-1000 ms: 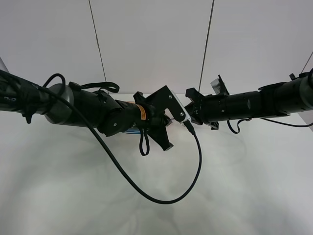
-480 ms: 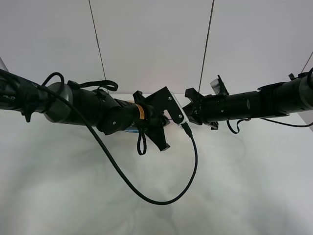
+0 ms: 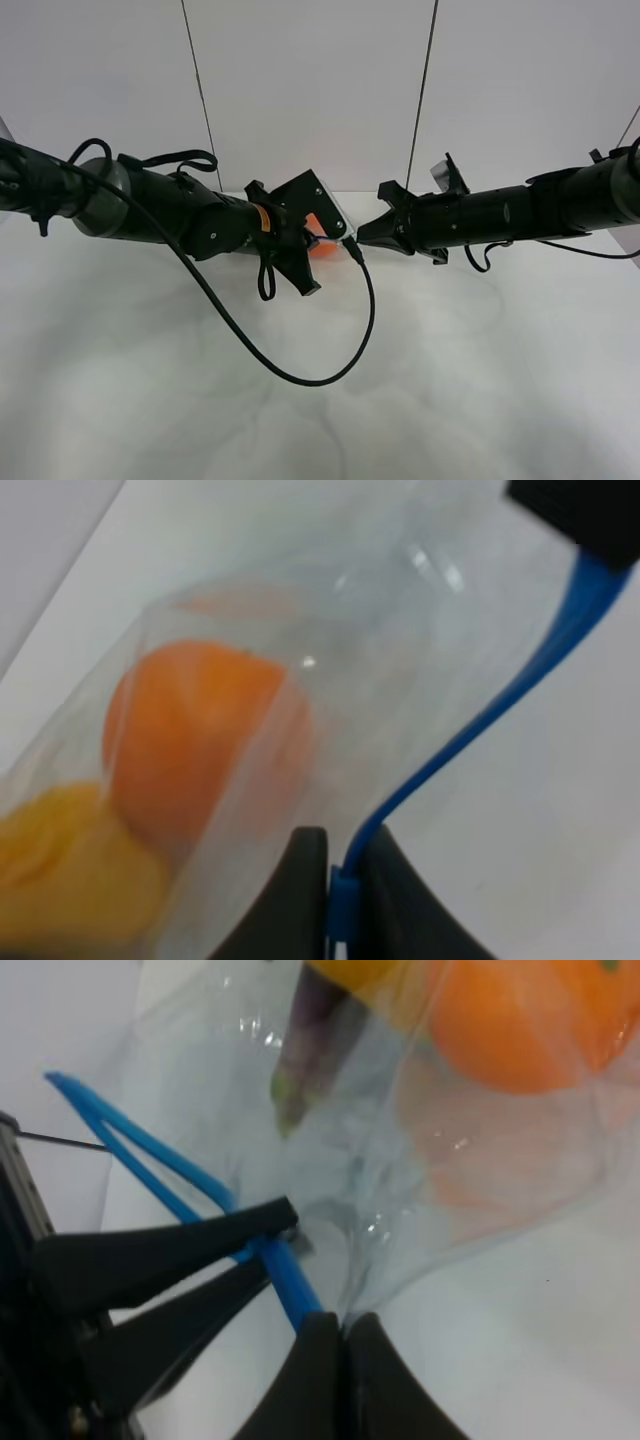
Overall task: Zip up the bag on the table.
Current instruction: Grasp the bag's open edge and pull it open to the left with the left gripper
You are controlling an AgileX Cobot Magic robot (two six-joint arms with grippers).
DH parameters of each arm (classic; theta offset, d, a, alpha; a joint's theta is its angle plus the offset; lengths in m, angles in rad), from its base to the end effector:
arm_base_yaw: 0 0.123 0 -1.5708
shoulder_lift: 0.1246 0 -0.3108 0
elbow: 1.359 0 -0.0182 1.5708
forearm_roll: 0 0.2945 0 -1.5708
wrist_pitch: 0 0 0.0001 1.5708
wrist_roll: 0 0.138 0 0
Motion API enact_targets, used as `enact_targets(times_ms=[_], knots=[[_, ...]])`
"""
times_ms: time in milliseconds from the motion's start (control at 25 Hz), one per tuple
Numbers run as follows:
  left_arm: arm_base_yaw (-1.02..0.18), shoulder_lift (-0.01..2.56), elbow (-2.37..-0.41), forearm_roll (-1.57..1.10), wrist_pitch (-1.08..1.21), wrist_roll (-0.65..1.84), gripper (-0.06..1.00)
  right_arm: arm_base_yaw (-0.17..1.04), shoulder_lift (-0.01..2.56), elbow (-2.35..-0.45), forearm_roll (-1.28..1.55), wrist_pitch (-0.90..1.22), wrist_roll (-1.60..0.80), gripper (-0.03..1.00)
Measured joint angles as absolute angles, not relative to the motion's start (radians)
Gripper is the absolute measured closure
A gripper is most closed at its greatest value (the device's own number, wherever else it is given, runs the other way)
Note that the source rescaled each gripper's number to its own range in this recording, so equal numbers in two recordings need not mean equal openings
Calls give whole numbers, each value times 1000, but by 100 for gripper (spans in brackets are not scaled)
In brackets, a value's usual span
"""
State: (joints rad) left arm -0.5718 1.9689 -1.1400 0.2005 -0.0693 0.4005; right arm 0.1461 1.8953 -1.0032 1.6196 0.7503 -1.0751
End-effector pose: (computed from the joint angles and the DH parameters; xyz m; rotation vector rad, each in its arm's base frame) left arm 0.4130 -0.2680 0.1206 1.2478 1.8657 0.0000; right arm 0.4072 0.1550 0.1338 0.0976 2.3866 1.2194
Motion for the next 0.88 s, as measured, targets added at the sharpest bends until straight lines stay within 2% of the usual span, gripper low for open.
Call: enact_targets(times_ms=[880], knots=[[-455, 1969, -1140, 200, -55, 513, 94, 152, 1895, -1007, 1606, 737, -1067, 97]])
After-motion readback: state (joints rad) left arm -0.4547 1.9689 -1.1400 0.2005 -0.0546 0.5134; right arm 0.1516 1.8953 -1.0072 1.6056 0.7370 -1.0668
